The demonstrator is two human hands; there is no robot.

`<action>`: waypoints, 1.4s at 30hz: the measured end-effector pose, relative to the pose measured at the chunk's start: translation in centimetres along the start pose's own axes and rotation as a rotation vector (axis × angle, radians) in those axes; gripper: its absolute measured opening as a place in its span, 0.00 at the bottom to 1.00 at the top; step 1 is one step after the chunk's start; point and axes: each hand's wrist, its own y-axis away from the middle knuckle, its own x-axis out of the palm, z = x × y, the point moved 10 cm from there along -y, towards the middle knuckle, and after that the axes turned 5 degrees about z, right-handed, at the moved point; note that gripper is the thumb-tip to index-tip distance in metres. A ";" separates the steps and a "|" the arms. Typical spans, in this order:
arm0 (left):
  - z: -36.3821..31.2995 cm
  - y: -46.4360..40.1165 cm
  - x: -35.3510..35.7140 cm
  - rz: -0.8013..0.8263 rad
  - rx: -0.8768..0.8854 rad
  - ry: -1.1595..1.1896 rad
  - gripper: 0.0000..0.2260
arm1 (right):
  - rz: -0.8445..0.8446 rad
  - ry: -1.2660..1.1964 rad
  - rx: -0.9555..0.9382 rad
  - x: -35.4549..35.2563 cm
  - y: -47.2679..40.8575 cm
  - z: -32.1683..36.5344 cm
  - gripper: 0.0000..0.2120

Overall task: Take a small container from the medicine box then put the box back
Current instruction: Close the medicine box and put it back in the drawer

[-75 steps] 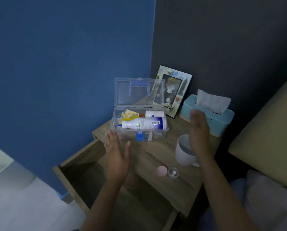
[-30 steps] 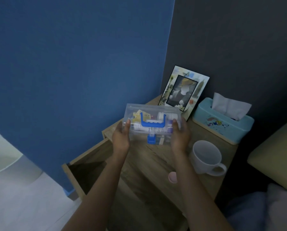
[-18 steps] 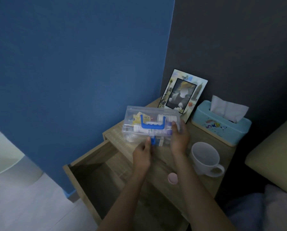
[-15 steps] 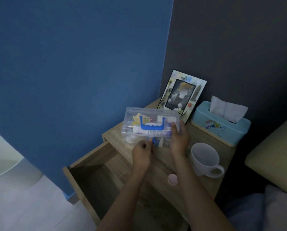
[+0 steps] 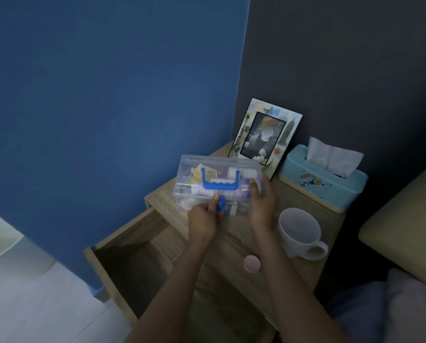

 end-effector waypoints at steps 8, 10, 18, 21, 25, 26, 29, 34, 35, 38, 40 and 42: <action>0.5 0.2 1.7 0.224 -0.049 0.044 0.28 | 0.023 -0.030 0.049 0.1 -0.4 -0.5 0.06; -1.0 0.3 -1.9 0.001 -0.013 -0.201 0.30 | 0.025 -0.068 0.136 0.0 -1.0 -1.0 0.10; -6.3 -4.2 -10.4 -0.367 0.086 -0.253 0.29 | 0.110 0.050 0.473 0.5 -4.2 -1.2 0.33; -3.6 -7.2 -7.6 -0.078 -0.097 -0.118 0.30 | 0.195 -0.022 0.564 1.7 -3.8 -1.7 0.28; -2.8 -7.8 -6.7 0.068 -0.150 0.006 0.29 | 0.196 -0.021 0.584 1.7 -2.3 -1.6 0.24; -3.0 -7.6 -7.0 0.073 -0.136 -0.021 0.29 | 0.190 -0.049 0.587 1.8 -1.5 -1.4 0.23; -3.9 -6.9 -8.5 0.084 -0.095 -0.057 0.28 | 0.152 -0.067 0.615 1.6 1.5 -1.2 0.26; -5.0 -4.2 -12.6 0.047 -0.102 -0.098 0.27 | -0.003 -0.115 0.636 1.2 9.3 0.5 0.22; -5.0 -3.5 -13.4 0.053 -0.107 -0.100 0.26 | -0.034 -0.139 0.629 1.3 11.2 0.9 0.20; -4.1 -1.0 -15.4 0.092 -0.107 -0.073 0.21 | -0.099 -0.240 0.628 1.8 15.9 1.4 0.17; -3.3 0.6 -16.9 0.086 -0.098 -0.066 0.21 | -0.123 -0.277 0.649 2.2 18.5 1.1 0.17; -2.3 2.1 -18.1 0.080 -0.102 -0.058 0.22 | -0.126 -0.314 0.668 2.7 20.9 0.4 0.17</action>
